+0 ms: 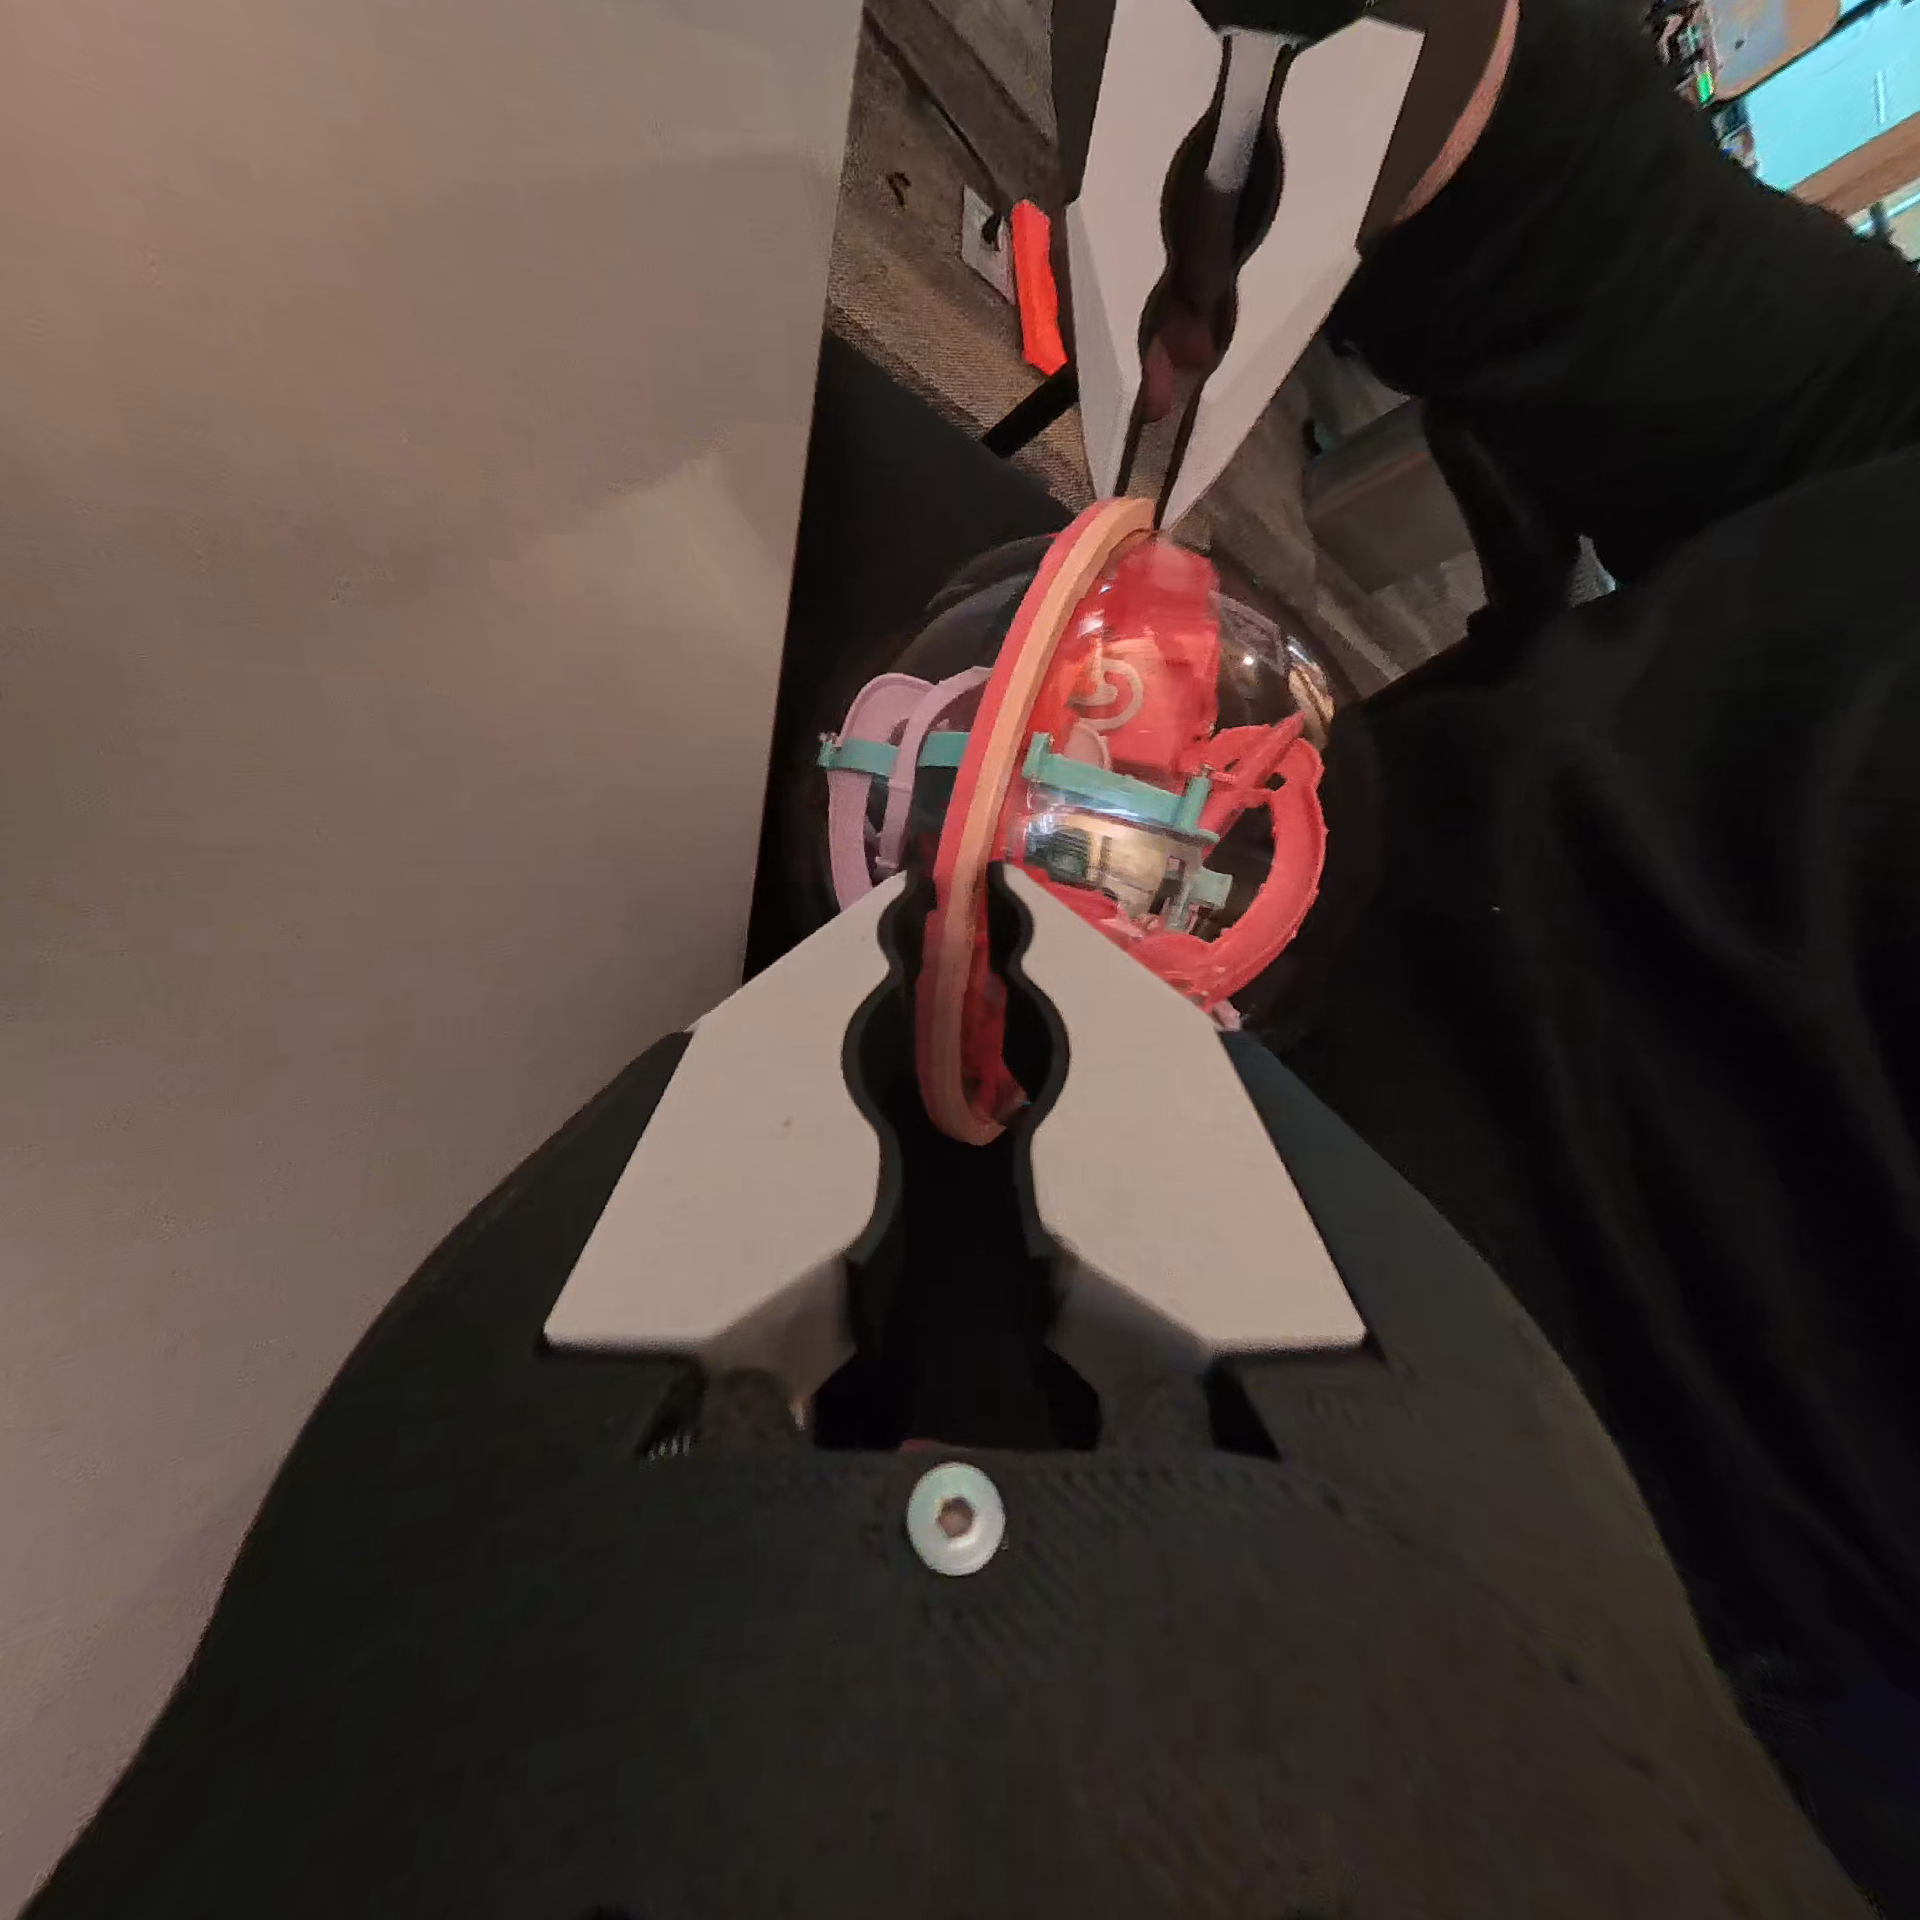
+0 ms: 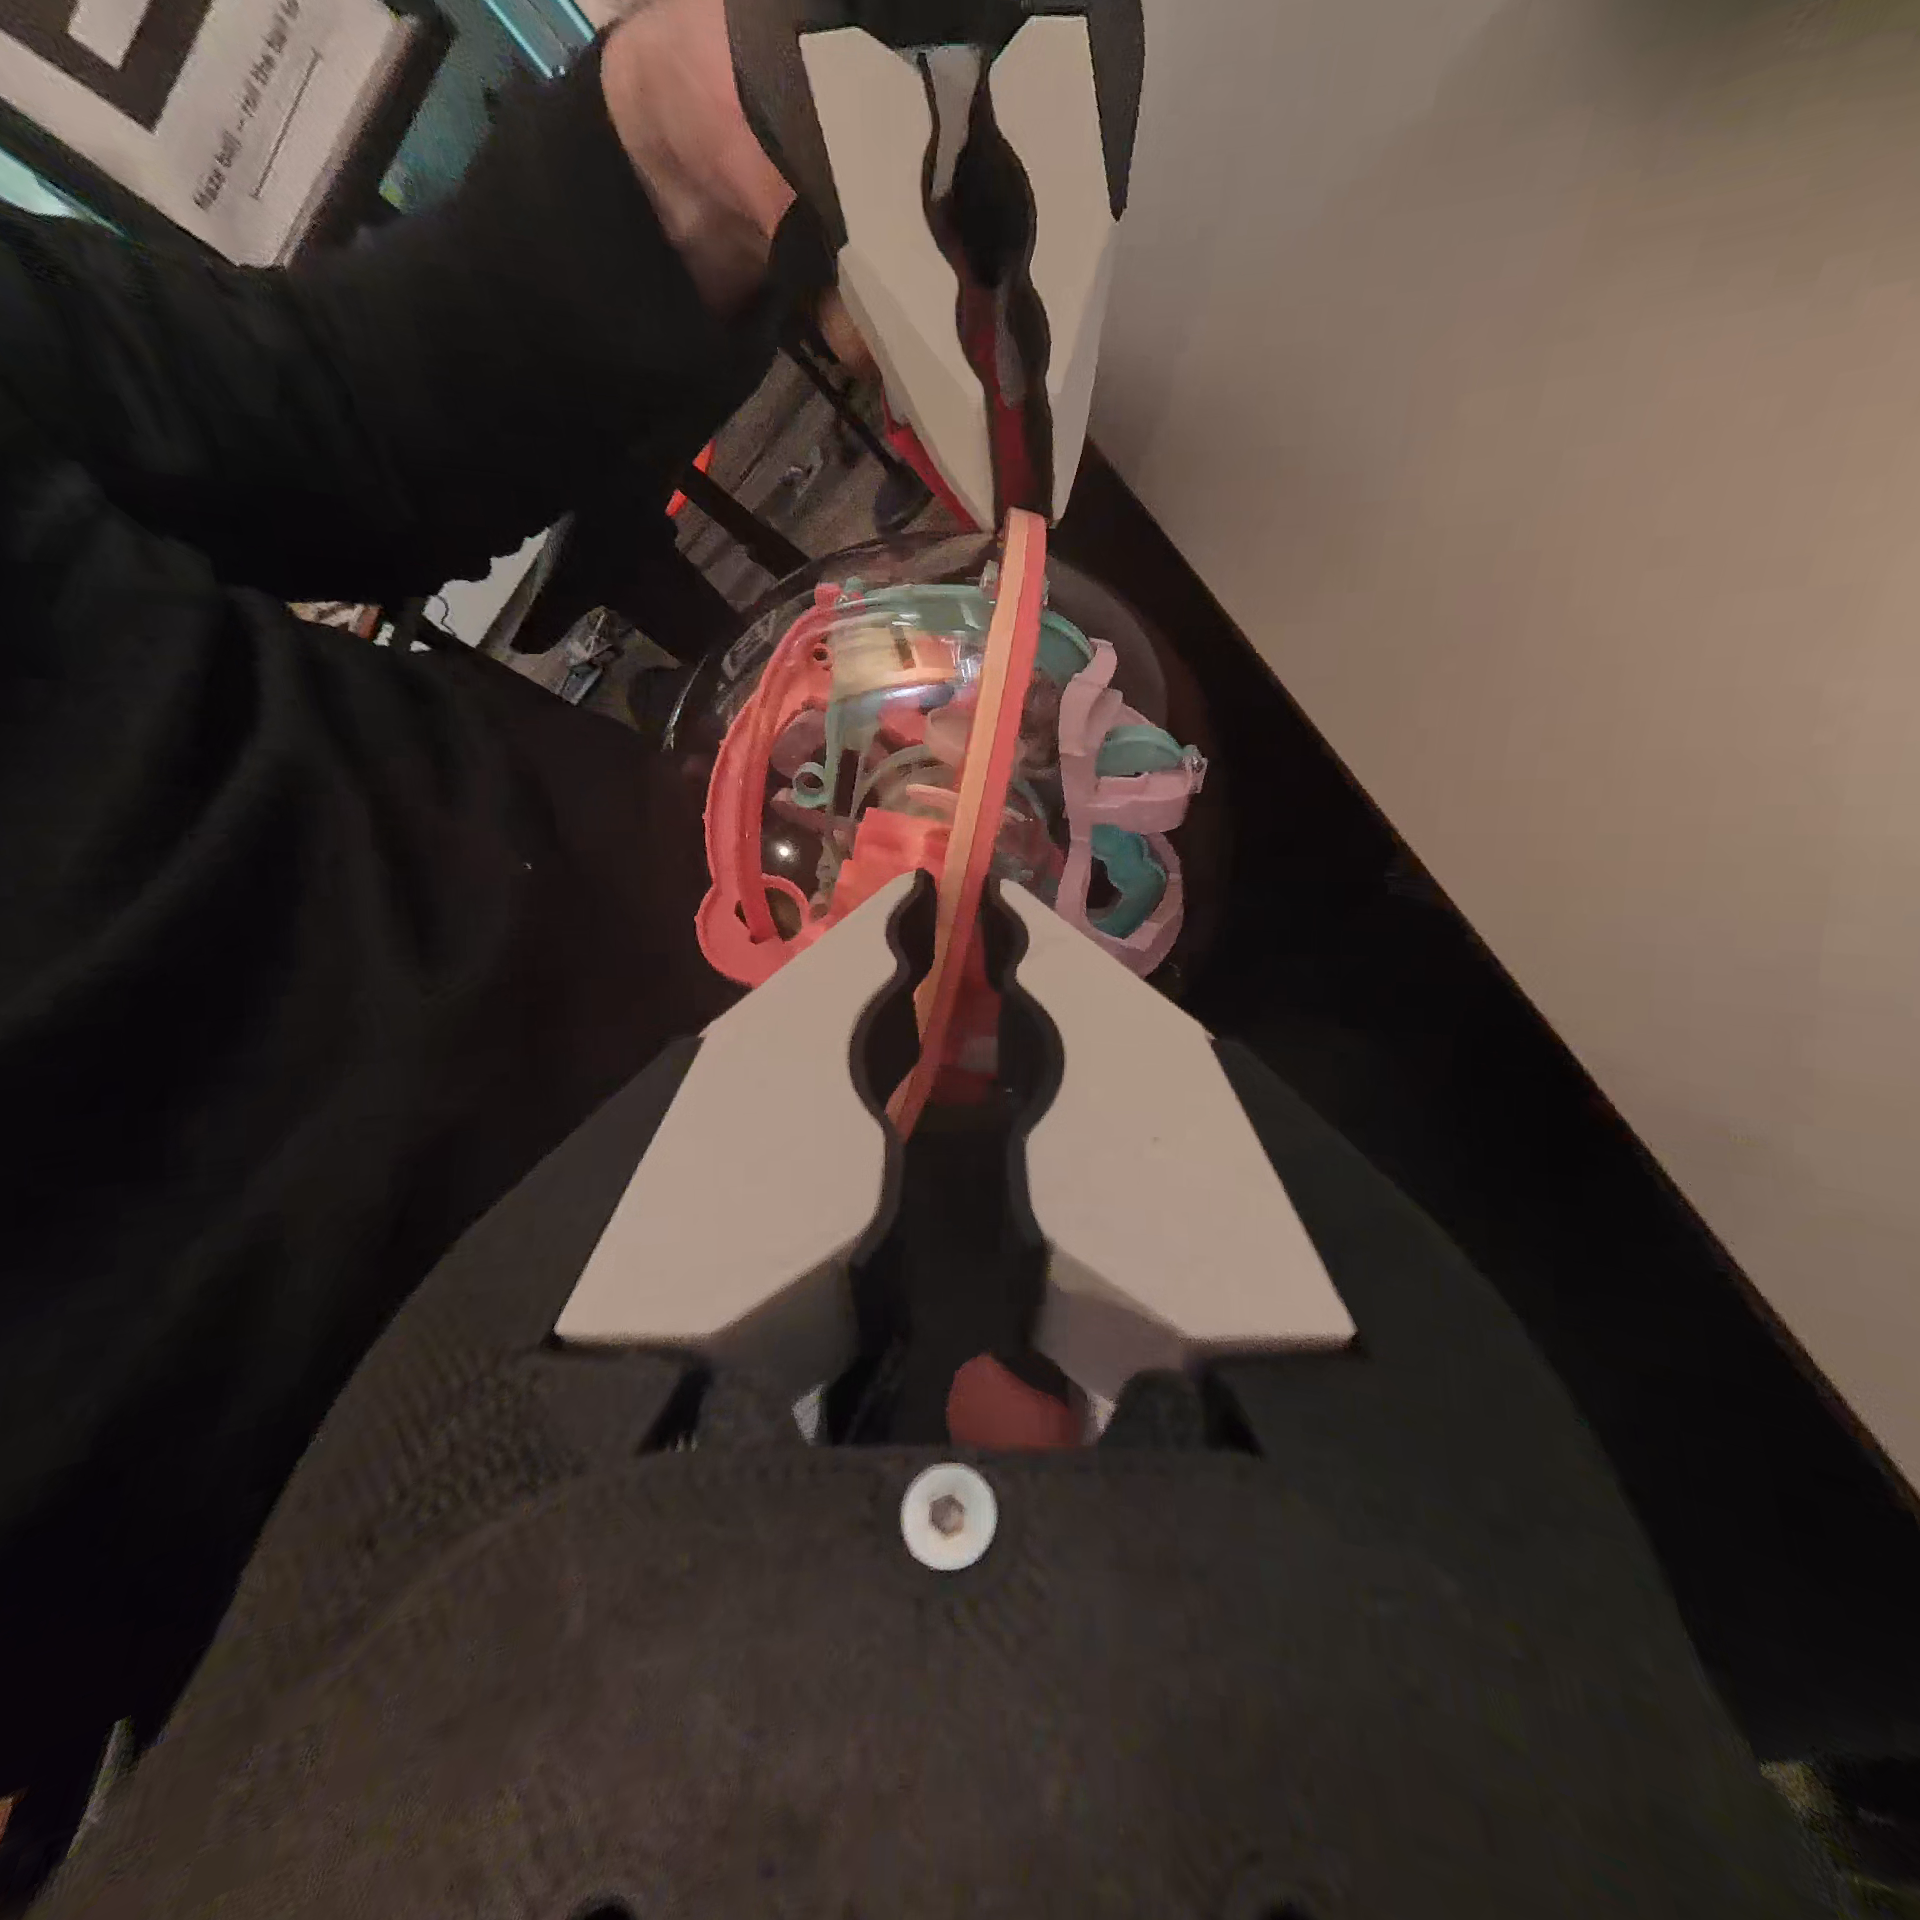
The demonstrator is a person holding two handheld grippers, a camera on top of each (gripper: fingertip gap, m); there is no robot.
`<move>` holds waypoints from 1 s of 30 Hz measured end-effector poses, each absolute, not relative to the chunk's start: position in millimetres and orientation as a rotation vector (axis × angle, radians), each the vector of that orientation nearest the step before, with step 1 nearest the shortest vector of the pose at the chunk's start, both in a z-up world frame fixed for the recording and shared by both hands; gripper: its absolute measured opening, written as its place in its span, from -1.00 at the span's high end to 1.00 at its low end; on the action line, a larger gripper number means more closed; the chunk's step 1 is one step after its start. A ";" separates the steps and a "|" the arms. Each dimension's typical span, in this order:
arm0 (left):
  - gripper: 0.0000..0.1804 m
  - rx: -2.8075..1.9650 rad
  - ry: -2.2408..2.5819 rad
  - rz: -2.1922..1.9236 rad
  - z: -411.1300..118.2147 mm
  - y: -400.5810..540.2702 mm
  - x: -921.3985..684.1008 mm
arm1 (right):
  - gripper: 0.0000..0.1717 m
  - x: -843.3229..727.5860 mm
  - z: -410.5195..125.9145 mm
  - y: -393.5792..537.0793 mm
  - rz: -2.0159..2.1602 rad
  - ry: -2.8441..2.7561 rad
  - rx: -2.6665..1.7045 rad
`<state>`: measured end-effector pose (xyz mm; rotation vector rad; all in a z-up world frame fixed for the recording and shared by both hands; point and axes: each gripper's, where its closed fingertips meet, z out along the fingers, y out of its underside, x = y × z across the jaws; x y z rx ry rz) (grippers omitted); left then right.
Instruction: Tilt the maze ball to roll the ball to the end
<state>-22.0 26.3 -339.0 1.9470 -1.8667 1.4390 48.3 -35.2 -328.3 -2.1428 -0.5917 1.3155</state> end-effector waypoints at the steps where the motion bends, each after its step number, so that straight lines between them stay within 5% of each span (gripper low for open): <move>1: 0.90 1.933 -1.866 1.447 -338.0 24.4 -22.7 | 0.91 48.0 -327.4 -35.8 1.303 -0.605 -2.148; 30: 0.68 2.050 -1.650 1.951 -283.9 53.4 -33.4 | 0.93 56.5 -222.5 48.6 1.216 -0.474 -1.781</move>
